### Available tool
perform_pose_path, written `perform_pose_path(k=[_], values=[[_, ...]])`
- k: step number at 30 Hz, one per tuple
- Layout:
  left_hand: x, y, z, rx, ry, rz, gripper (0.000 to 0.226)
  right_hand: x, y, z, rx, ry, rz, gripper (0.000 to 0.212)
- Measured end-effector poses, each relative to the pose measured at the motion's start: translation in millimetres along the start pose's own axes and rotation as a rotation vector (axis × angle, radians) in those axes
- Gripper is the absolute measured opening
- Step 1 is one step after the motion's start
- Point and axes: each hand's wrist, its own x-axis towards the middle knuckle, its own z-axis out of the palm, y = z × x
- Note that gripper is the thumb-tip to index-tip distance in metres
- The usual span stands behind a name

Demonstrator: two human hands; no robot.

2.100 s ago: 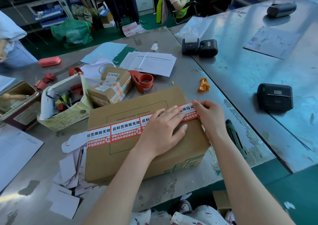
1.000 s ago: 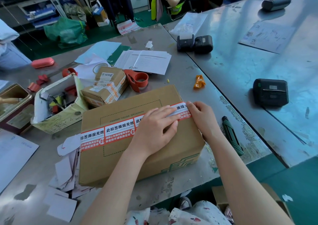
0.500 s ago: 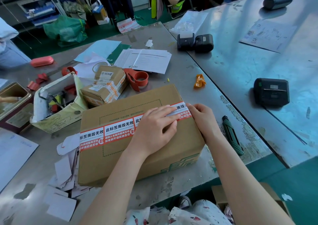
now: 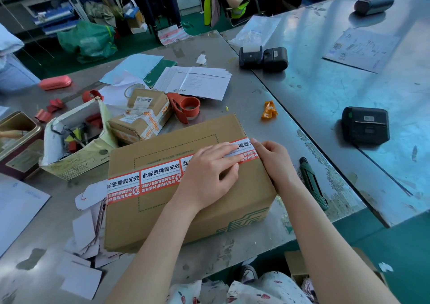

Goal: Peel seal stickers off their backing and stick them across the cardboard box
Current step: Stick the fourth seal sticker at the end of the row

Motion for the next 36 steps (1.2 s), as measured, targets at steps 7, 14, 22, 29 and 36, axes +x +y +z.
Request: perform_pose_path(k=[7, 14, 22, 29, 36], values=[[1, 2, -2, -0.005, -0.008, -0.001, 0.035, -2, -3, -2, -0.066, -0.068, 0.057, 0.061], [1, 1, -1, -0.014, -0.006, -0.006, 0.035, -9, 0, -4, -0.052, -0.109, 0.054, 0.047], [2, -1, 0, -0.003, 0.001, -0.009, 0.036, -9, 0, -13, -0.154, -0.166, 0.019, 0.024], [4, -9, -1, -0.051, 0.106, -0.109, 0.022, -12, -19, -1, -0.52, 0.059, -0.261, 0.03], [0, -18, -16, -0.069, 0.279, -0.433, 0.033, -21, -23, 18, -0.62, 0.025, -0.341, 0.019]])
